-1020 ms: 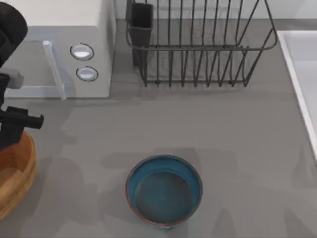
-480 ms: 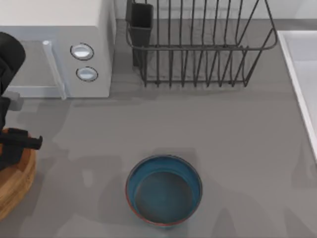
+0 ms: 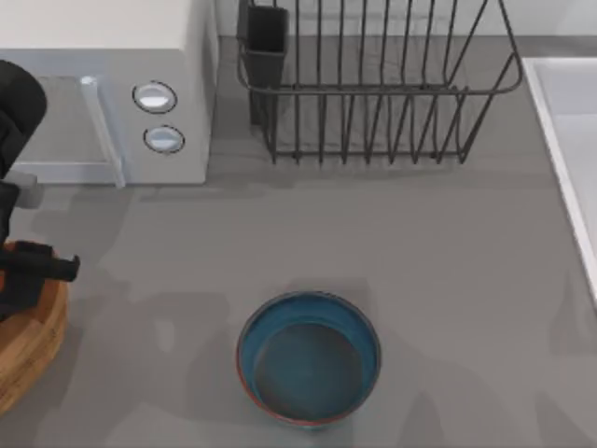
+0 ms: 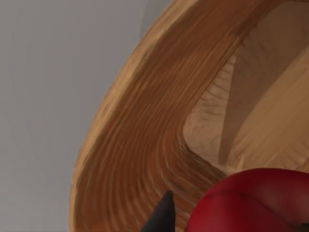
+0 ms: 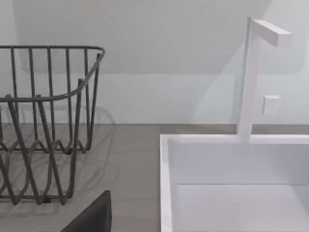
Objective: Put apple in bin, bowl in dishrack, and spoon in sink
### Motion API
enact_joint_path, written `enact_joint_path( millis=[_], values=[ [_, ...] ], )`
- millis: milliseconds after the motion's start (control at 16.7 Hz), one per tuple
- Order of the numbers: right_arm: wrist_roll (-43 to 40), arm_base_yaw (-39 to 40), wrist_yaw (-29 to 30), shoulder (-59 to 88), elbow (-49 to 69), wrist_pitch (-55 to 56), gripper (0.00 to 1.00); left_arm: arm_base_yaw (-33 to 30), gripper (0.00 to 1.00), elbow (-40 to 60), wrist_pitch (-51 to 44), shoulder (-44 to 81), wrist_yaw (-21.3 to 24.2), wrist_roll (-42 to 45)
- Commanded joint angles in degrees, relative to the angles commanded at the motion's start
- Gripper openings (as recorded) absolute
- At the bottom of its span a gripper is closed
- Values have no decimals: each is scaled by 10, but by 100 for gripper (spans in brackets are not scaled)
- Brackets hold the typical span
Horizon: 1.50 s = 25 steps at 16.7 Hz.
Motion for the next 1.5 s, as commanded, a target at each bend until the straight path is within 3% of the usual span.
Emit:
enact_joint_path(
  millis=[360,420,1080,1500],
  values=[
    [0,0,0,0,0,0,100,0,98,0,0,0,0,0],
    [0,0,0,0,0,0,100,0,100,0,0,0,0,0],
    [0,0,0,0,0,0,100,0,100,-12,14,-16,4,2],
    [0,0,0,0,0,0,100,20,100,-170,188,-252,46,22]
  ],
)
